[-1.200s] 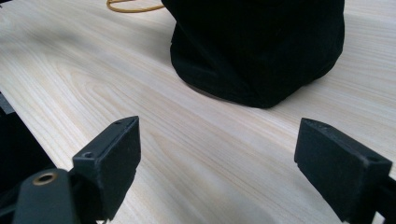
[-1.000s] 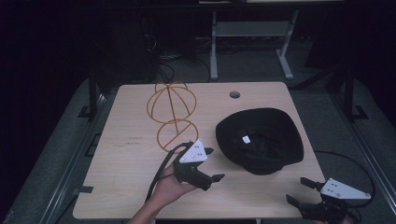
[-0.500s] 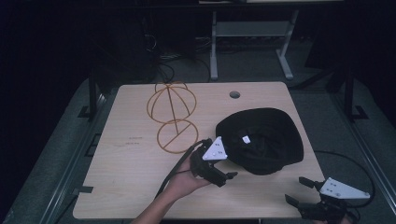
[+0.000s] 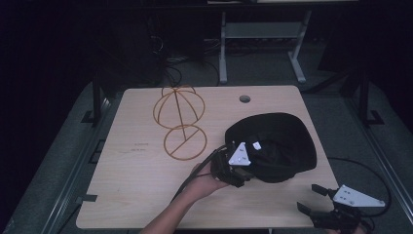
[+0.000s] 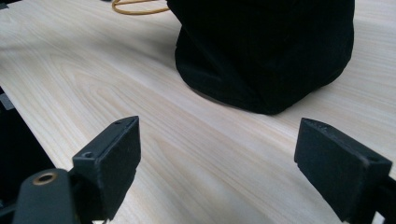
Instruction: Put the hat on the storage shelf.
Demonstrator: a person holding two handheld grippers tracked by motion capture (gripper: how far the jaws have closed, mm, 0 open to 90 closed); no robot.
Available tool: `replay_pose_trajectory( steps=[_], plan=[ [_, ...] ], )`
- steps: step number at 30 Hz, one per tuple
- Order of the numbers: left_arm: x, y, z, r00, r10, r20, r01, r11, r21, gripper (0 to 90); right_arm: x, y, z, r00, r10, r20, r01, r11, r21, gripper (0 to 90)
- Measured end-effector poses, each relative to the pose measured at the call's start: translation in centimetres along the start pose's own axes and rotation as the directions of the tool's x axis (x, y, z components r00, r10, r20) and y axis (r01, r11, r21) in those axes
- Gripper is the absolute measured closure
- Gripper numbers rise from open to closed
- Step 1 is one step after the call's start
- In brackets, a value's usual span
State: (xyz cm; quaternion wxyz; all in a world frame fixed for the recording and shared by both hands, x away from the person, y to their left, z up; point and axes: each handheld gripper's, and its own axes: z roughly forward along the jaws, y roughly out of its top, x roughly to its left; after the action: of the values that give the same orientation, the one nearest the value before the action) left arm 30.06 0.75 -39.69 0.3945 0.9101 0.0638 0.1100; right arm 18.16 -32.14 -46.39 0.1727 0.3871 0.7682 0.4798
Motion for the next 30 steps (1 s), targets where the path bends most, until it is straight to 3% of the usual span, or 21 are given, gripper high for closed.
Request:
replay_pose_trajectory(
  steps=[5,9,13,18,24,30],
  plan=[
    [0.4,-0.3,0.2,0.9993,-0.02,0.03,0.021,0.9995,-0.024,52.8,0.1,-0.1,-0.1,1.0,0.005,0.008,-0.005,0.999,-0.053,14.2],
    [0.5,-0.4,-0.1,0.999,-0.024,0.038,0.026,0.9984,-0.05,63.3,-0.1,-0.2,0.1,0.9993,0.034,-0.016,-0.035,0.997,-0.075,14.1],
    [0.7,-0.5,-0.4,0.998,-0.045,0.044,0.048,0.9967,-0.065,73.8,0.1,0.0,0.4,0.9994,0.034,-0.002,-0.034,0.996,-0.082,14.1],
    [0.9,-0.5,-0.8,0.9954,-0.063,0.072,0.069,0.9934,-0.092,80.9,0.2,0.2,1.1,0.999,0.043,-0.01,-0.043,0.998,-0.048,14.2],
    [1.2,-0.4,-1.3,0.9858,-0.116,0.121,0.134,0.98,-0.147,85.1,0.8,0.7,1.6,0.9996,0.027,-0.007,-0.027,0.998,-0.05,14.5],
    [1.5,-0.3,-2.2,0.9698,-0.166,0.178,0.203,0.9557,-0.213,85.3,0.8,1.6,2.1,0.9993,0.037,-0.012,-0.037,0.997,-0.068,14.5]
  ],
)
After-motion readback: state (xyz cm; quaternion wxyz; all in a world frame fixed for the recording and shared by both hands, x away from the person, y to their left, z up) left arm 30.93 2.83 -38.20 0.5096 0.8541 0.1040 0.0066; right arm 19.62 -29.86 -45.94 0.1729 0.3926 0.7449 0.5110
